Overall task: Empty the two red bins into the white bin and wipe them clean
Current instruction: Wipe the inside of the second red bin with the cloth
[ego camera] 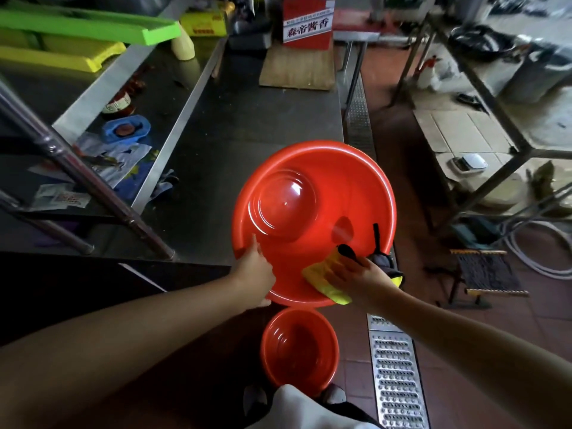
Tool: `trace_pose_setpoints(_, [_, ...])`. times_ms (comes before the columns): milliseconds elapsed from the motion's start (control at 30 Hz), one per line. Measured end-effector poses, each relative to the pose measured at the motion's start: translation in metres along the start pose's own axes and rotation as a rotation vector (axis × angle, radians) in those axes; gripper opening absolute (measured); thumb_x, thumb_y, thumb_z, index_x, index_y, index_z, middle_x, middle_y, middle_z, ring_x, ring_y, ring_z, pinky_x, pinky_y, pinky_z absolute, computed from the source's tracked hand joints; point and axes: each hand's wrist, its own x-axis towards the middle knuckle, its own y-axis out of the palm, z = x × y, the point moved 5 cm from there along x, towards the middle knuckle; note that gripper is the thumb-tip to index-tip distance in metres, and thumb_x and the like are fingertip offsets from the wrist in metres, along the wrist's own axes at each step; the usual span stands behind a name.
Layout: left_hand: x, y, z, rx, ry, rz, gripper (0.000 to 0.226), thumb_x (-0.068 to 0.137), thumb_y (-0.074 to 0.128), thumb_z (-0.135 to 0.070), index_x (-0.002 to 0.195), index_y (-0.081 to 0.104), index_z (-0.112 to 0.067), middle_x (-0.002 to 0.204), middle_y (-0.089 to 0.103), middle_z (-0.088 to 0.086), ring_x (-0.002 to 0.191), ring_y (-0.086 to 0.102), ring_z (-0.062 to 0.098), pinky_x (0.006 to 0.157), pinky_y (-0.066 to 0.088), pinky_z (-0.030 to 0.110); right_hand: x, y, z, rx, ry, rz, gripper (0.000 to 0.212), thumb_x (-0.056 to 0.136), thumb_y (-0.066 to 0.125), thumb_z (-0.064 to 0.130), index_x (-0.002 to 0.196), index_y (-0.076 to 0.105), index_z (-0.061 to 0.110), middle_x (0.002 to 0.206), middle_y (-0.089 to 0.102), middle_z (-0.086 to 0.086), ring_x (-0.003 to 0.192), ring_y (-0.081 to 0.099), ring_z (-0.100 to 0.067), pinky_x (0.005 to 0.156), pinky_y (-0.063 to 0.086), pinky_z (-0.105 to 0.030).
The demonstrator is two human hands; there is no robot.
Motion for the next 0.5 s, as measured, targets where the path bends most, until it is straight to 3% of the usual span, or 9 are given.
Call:
trace_pose_setpoints(67, [0.008,-0.002,-0.021,-0.137,-0.043,-0.018,0.088,0.086,0.031,-0.079,0.134,0.055,-0.009,0.141,0.047,0.027,0.134,0.034,0.053,0.108,0.014,0.070,0.000,-0.002,0.000,0.010,0.005,-0.034,0.065,0.057,0.085,0.030,0.120,0.072,0.021,0.119,0.071,-0.005,0.111,0.067,-0.034,0.086,0.057,-0.046])
trace_pose_setpoints(133, [0.019,-0.005,-0.042,-0.298,-0.085,-0.027,0.092,0.084,0.032,-0.080,0.135,0.053,-0.007,0.141,0.046,0.028,0.132,0.037,0.051,0.108,0.020,0.065,0.000,-0.002,0.002,0.038,0.009,-0.051,0.066,0.057,0.085,0.031,0.121,0.072,0.021,0.120,0.071,-0.005,0.111,0.067,-0.033,0.086,0.057,-0.045])
trace_pose_setpoints(233, [0.030,-0.008,-0.056,-0.391,-0.107,-0.115,0.078,0.089,0.032,-0.076,0.109,0.065,-0.007,0.115,0.065,0.020,0.110,0.057,0.039,0.101,0.032,0.056,-0.004,0.000,0.002,0.091,0.034,-0.040,0.075,0.054,0.087,0.040,0.125,0.070,0.022,0.123,0.069,-0.003,0.113,0.066,-0.031,0.087,0.056,-0.043])
trace_pose_setpoints(300, [0.030,-0.005,-0.059,-0.400,-0.083,-0.150,0.074,0.091,0.034,-0.072,0.095,0.066,-0.006,0.101,0.068,0.018,0.100,0.061,0.037,0.098,0.034,0.057,-0.004,0.004,0.006,0.160,0.068,0.002,0.083,0.058,0.083,0.058,0.132,0.065,0.025,0.130,0.066,-0.002,0.121,0.062,-0.030,0.094,0.053,-0.045])
trace_pose_setpoints(367, [0.027,0.000,-0.061,-0.389,-0.076,-0.167,0.072,0.092,0.036,-0.070,0.092,0.066,-0.004,0.099,0.069,0.020,0.100,0.062,0.039,0.100,0.034,0.059,0.001,0.010,0.019,0.296,0.100,0.072,0.083,0.080,0.055,0.075,0.148,0.046,0.029,0.148,0.051,-0.003,0.139,0.045,-0.031,0.108,0.039,-0.050])
trace_pose_setpoints(433, [0.025,-0.001,-0.063,-0.387,-0.090,-0.179,0.072,0.093,0.038,-0.068,0.100,0.066,-0.002,0.108,0.067,0.023,0.107,0.059,0.042,0.103,0.032,0.060,0.012,0.016,0.034,0.403,0.145,0.131,0.075,0.092,0.016,0.070,0.158,0.015,0.034,0.163,0.027,-0.002,0.151,0.020,-0.031,0.115,0.023,-0.052])
trace_pose_setpoints(500, [0.025,-0.003,-0.064,-0.401,-0.118,-0.187,0.071,0.094,0.039,-0.066,0.111,0.064,-0.001,0.121,0.062,0.027,0.118,0.053,0.045,0.105,0.030,0.060,0.027,0.019,0.049,0.450,0.173,0.136,0.068,0.094,0.005,0.061,0.158,0.000,0.038,0.165,0.016,-0.001,0.151,0.012,-0.033,0.114,0.020,-0.056])
